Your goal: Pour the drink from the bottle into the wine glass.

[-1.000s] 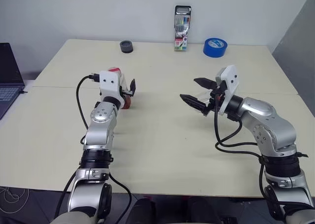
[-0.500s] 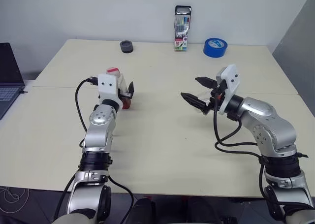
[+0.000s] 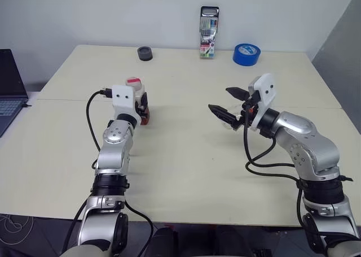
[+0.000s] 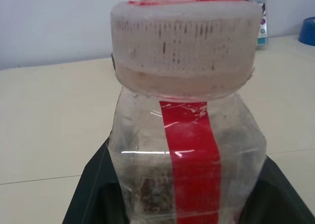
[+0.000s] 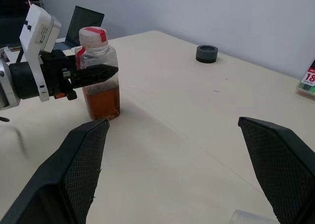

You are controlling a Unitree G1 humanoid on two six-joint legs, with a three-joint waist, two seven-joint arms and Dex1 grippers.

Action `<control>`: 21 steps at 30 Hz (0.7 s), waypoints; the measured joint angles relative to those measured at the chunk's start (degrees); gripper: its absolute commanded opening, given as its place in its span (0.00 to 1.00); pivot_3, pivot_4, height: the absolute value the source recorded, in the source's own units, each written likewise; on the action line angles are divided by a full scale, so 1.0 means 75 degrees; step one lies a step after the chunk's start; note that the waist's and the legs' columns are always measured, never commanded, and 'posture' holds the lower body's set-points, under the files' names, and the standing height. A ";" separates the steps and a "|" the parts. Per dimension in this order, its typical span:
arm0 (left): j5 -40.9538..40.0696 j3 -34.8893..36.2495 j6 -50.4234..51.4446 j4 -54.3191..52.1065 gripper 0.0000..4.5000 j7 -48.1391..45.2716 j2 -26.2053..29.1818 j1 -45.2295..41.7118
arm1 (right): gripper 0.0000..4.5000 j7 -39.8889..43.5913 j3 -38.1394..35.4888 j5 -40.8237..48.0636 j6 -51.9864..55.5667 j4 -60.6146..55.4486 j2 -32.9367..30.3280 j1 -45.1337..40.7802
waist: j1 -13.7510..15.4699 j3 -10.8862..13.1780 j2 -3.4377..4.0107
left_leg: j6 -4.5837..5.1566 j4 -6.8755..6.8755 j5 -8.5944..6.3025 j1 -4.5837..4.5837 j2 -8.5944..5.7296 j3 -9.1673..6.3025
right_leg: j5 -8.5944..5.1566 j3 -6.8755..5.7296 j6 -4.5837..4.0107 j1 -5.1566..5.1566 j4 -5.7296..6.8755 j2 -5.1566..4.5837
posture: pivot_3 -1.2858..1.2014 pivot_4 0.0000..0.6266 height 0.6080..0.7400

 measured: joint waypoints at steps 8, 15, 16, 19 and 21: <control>-0.0486 -0.0741 0.1313 -0.1782 0.42 -0.0962 -0.0129 0.0036 | 1.00 -0.0383 0.0112 0.0115 0.0779 0.0022 0.0664 -0.1112 | -0.0012 0.0001 0.0000 | -0.0002 0.0001 0.0001 -0.0014 0.0000 -0.0001 | 0.0000 0.0000 0.0000 -0.0010 -0.0003 0.0000 | 0.52 0.24 1.00; -0.1409 -0.1434 0.2258 -0.2914 0.42 -0.2488 0.0076 0.0201 | 1.00 -0.0494 0.0290 0.0371 0.1304 -0.0136 0.1089 -0.1215 | -0.0041 0.0002 0.0002 | -0.0001 0.0001 0.0001 -0.0014 0.0000 -0.0001 | 0.0000 0.0001 0.0000 -0.0012 -0.0001 0.0000 | 0.52 0.24 1.00; -0.1510 -0.1523 0.2353 -0.3016 0.42 -0.2718 0.0150 0.0230 | 1.00 -0.0492 0.0285 0.0409 0.1329 -0.0165 0.1092 -0.1215 | -0.0045 0.0002 0.0002 | -0.0001 0.0001 0.0001 -0.0013 0.0000 -0.0001 | 0.0000 0.0001 0.0000 -0.0012 -0.0001 0.0000 | 0.52 0.24 1.00; -0.1675 -0.1787 0.2467 -0.3184 0.42 -0.3225 0.0302 0.0236 | 1.00 -0.0471 0.0287 0.0606 0.1483 -0.0317 0.1154 -0.1215 | -0.0058 0.0002 0.0002 | -0.0001 0.0001 0.0001 -0.0013 0.0000 -0.0001 | 0.0000 0.0001 0.0000 -0.0012 -0.0001 0.0000 | 0.52 0.24 1.00; -0.1712 -0.1860 0.2488 -0.3209 0.42 -0.3421 0.0359 0.0237 | 1.00 -0.0484 0.0275 0.0669 0.1609 -0.0406 0.1176 -0.1215 | -0.0062 0.0002 0.0003 | -0.0001 0.0001 0.0001 -0.0013 0.0000 -0.0001 | 0.0000 0.0001 0.0000 -0.0012 -0.0001 0.0001 | 0.52 0.24 1.00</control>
